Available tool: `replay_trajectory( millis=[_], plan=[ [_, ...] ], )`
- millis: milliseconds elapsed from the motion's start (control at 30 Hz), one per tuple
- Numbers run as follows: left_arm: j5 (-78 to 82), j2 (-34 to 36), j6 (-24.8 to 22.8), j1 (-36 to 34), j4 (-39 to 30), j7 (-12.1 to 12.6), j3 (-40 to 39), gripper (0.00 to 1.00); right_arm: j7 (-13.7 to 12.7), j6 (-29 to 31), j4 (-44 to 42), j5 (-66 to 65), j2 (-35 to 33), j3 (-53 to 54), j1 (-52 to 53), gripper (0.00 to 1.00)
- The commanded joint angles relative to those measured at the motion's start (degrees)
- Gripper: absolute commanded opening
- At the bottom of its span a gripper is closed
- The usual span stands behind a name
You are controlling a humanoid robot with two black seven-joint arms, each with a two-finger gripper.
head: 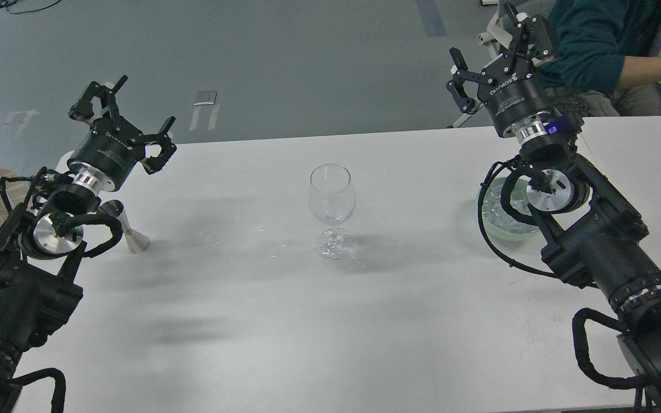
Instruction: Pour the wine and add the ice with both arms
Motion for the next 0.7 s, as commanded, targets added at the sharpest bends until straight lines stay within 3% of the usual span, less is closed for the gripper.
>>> replay_trajectory(
  millis=[0,134,467,634,668],
  plan=[
    [-0.23,-0.1,0.01,0.13,0.0,0.09,0.03,0.98,0.0,-1.39,-0.16,-0.22,0.29,-0.46,0.16,1.0],
    [-0.4,-0.18,0.01,-0.04,0.0,0.26,0.21,0.98,-0.09,-5.34,-0.25,-0.13,0.29,-0.55,0.25,1.0],
    [-3.83,-0.36,0.01,-0.4,0.79,-1.23,-0.5,0.98,-0.09,-6.32,-1.04,0.48,0.73,-1.78,0.25,1.0],
    [-6.38,-1.59,0.01,-0.22,0.79,-9.56,-0.5,0.98,-0.09,-6.23,-3.41,0.48,0.73,-2.66,0.34,1.0],
    [-7.69,-1.77,0.01,-0.05,0.79,-14.01,-0.5,0.98,-0.09,-5.53,-3.41,0.48,0.73,-2.66,0.43,1.0]
  ],
)
